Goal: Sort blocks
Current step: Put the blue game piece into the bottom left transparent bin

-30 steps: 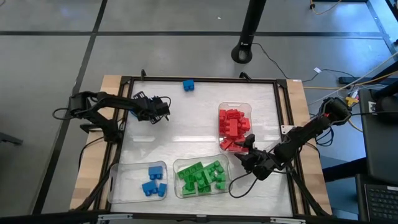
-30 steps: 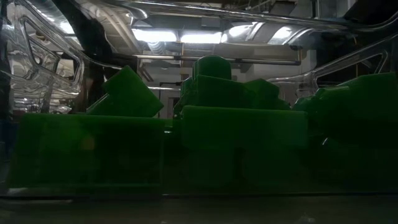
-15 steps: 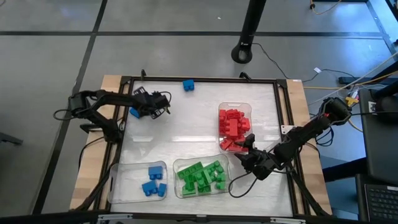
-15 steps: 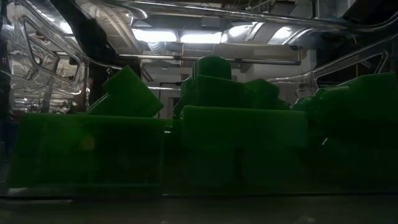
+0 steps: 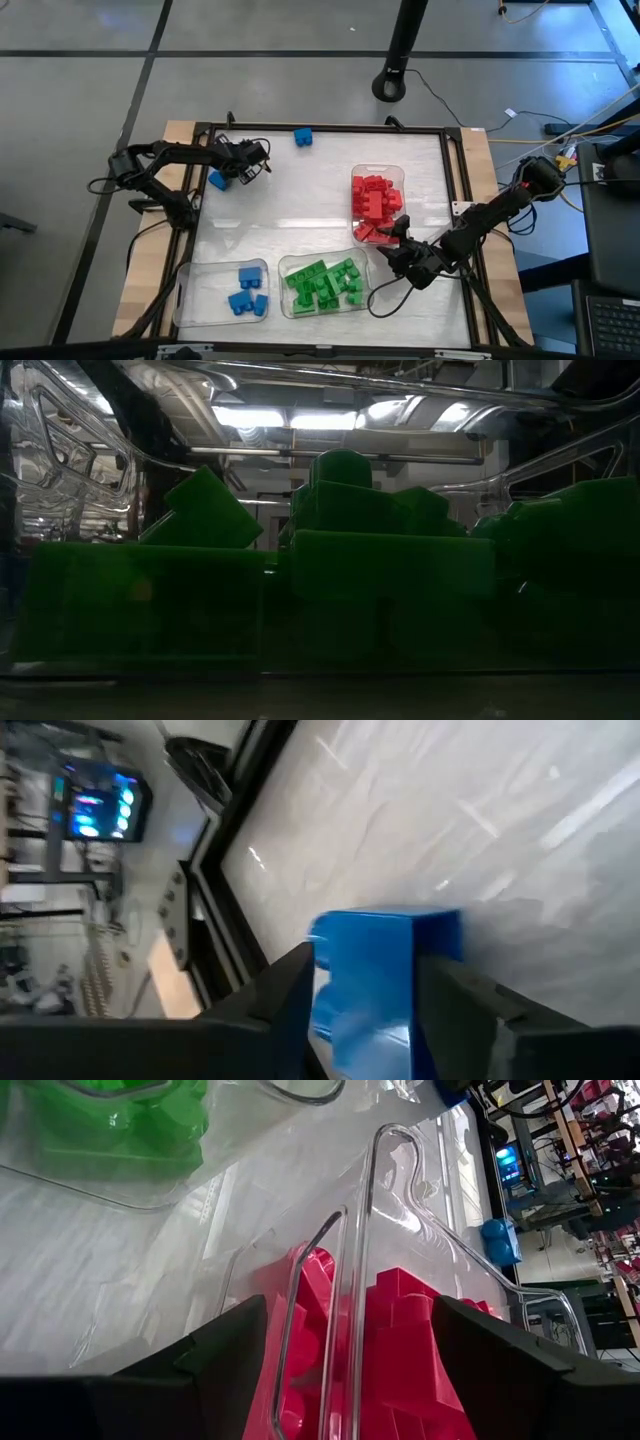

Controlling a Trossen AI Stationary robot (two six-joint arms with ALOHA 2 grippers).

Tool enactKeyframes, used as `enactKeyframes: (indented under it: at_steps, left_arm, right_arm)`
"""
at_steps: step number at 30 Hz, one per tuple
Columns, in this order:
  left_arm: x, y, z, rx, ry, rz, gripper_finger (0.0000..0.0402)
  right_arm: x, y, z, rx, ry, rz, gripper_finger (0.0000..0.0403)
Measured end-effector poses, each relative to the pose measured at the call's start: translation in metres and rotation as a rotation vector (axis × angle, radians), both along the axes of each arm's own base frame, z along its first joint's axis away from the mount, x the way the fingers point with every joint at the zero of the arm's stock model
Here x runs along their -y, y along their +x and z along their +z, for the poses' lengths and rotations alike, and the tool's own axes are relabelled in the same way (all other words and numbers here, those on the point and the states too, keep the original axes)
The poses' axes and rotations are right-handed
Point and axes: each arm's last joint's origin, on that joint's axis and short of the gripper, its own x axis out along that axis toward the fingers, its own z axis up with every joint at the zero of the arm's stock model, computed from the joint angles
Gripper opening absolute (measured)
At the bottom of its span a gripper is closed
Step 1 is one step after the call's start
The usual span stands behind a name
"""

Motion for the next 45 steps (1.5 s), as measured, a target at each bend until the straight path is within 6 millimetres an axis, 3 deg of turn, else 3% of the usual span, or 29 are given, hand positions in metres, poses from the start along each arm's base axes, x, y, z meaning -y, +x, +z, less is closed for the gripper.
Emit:
enactKeyframes:
  at_steps: [12,24,37,45]
  left_arm:
    - [-0.013,-0.010,-0.001,0.017,-0.050,0.045,0.0010]
    - [0.001,0.001,0.003,0.021,-0.046,-0.005,0.0002]
    - [0.035,0.039,0.034,0.082,-0.053,-0.118,0.0001]
    - [0.048,0.051,0.046,0.103,-0.062,-0.165,0.0001]
  right_arm:
    - [0.000,0.000,0.000,0.001,-0.001,-0.001,0.0282]
    - [0.000,0.000,0.000,0.004,-0.006,-0.005,0.0282]
    - [0.000,0.000,0.000,0.003,-0.006,-0.005,0.0282]
    - [0.000,0.000,0.000,0.003,-0.005,-0.004,0.0282]
